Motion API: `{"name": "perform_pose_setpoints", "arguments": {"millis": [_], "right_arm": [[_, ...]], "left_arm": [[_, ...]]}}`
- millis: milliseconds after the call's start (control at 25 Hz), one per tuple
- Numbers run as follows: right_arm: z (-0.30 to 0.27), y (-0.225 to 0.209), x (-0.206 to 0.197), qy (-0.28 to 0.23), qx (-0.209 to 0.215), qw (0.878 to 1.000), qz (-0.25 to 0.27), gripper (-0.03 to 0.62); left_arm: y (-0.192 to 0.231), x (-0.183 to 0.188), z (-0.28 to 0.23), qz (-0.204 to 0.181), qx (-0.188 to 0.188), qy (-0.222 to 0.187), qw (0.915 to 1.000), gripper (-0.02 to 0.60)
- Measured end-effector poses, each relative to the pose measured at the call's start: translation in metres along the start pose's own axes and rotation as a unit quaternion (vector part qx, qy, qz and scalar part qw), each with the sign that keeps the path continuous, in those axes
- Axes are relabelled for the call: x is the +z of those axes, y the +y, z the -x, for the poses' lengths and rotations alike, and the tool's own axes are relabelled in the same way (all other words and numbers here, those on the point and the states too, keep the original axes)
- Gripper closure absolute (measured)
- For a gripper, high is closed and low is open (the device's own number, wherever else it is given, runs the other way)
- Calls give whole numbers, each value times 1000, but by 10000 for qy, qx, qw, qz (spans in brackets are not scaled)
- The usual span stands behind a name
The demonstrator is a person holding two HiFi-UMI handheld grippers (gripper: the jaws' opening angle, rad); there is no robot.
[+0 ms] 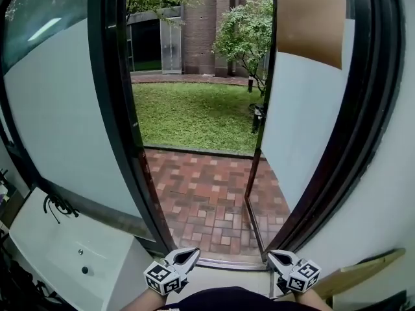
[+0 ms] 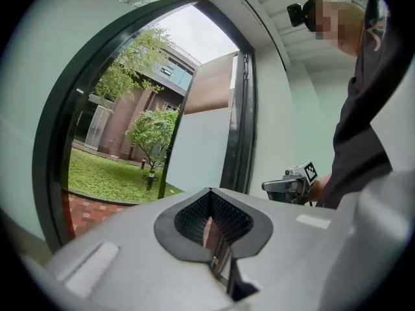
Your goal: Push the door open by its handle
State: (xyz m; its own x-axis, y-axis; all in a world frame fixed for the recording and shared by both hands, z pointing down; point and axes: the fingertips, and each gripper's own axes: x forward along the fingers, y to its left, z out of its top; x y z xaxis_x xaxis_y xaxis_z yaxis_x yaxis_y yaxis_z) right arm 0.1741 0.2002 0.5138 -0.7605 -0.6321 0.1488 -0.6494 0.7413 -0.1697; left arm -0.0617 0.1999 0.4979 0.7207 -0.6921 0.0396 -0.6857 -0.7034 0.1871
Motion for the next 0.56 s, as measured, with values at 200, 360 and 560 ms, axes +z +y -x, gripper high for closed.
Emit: {"name": "perform_pose_setpoints", "arguments": {"millis": [200,360,560], "right_arm": [[-1,2,3,5,126,9999,110,595],[5,-3,3,-4,79,9999,93,595],[14,-6,2,-18,-38,10000,60,595]], "left_arm": [[0,4,-3,30,57,-59,10000,583],[-8,4,-9,-17,-43,6,10000,583],[-9,3,-7,-10,-63,62,10000,583]]}}
